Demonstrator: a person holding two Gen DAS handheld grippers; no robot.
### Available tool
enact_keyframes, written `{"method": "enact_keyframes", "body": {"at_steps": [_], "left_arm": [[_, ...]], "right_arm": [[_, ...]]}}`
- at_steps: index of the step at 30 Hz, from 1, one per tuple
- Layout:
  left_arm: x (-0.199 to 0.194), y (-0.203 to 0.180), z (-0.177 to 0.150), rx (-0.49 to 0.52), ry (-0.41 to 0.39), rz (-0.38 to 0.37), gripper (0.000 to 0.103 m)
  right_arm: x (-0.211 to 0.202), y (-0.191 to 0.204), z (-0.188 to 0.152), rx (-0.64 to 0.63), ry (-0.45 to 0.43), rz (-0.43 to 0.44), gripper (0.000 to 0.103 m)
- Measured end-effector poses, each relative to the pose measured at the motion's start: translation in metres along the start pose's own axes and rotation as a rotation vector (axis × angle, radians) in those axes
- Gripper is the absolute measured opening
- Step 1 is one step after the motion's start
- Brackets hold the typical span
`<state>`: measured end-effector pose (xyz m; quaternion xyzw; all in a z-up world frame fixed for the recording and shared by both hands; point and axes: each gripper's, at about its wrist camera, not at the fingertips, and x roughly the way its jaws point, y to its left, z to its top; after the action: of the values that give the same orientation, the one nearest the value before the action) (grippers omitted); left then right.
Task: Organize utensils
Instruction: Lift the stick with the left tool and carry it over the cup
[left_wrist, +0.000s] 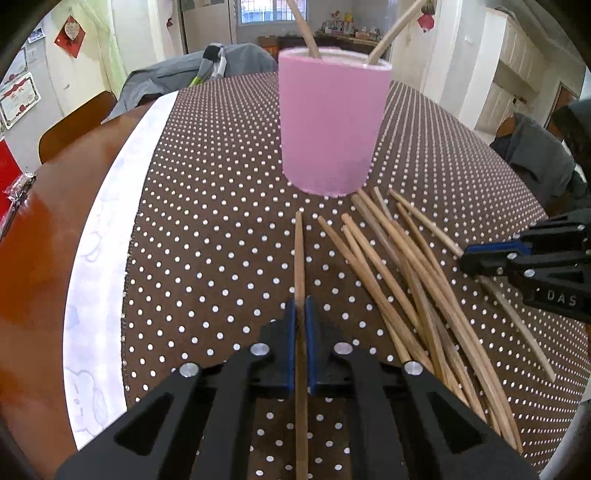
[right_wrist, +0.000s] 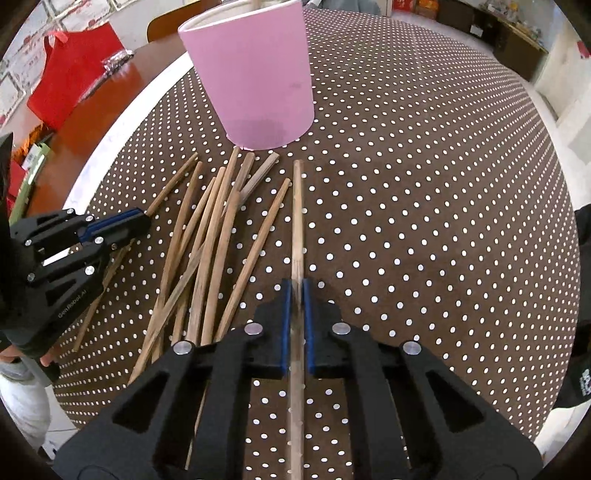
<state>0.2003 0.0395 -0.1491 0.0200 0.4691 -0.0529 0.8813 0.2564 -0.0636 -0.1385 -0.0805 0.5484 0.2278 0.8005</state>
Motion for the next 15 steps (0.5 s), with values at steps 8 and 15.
{"method": "enact_keyframes", "body": {"at_steps": [8, 15], "left_arm": [[-0.042, -0.001, 0.010, -0.011, -0.176, -0.055, 0.006], [-0.090, -0.009, 0.020, -0.007, -0.392, -0.156, 0.006]], "right_arm": [[-0.034, -0.013, -0.011, 0.040, -0.160, 0.072, 0.007], [-0.081, -0.016, -0.017, 0.044, -0.342, 0.147, 0.007]]}}
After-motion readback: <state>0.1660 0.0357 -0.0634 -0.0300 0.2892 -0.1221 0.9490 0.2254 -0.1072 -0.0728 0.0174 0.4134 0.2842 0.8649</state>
